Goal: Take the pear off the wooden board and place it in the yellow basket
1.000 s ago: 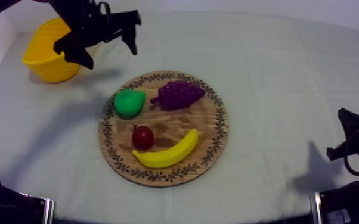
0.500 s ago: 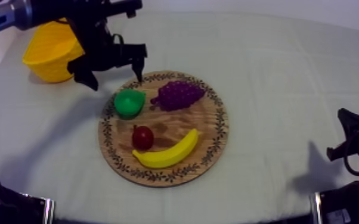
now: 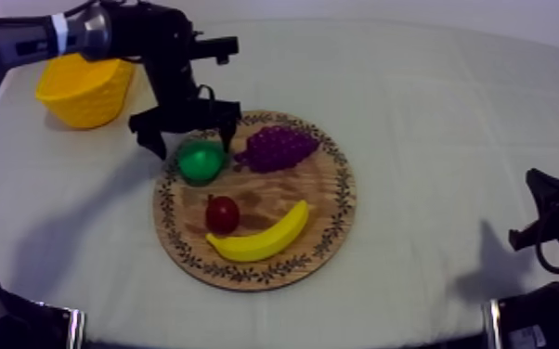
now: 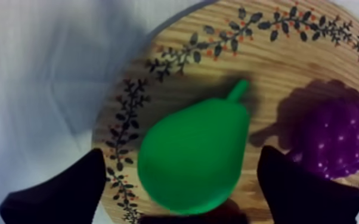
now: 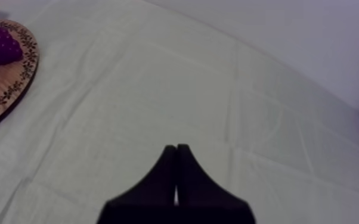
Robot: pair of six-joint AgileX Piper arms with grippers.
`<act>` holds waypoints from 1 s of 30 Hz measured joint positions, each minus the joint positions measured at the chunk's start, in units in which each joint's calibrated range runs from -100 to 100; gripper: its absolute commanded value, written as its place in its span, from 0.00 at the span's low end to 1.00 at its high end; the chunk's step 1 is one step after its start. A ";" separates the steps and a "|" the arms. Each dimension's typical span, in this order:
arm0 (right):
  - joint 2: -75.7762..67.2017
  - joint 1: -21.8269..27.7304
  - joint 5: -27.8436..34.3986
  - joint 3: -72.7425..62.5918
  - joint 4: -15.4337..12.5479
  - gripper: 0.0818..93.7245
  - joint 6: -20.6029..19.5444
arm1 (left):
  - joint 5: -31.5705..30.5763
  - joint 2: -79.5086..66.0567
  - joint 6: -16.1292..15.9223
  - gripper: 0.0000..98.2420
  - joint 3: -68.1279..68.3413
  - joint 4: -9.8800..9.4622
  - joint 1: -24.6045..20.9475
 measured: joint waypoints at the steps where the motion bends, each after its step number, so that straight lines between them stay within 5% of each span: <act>1: 0.00 0.00 0.00 0.00 0.00 0.00 0.00 | -0.09 0.80 -0.14 0.97 -0.50 0.04 0.00; 6: 0.00 0.00 0.00 0.00 0.00 0.00 0.00 | -0.10 3.63 -0.74 0.94 -1.90 0.24 0.00; 18: 0.00 0.00 0.00 0.00 0.00 0.00 0.00 | -0.10 5.59 -1.94 0.61 -1.73 0.74 0.15; 30: 0.00 0.00 0.00 0.00 0.00 0.00 -0.03 | -0.20 3.88 -2.02 0.49 -0.45 0.81 0.77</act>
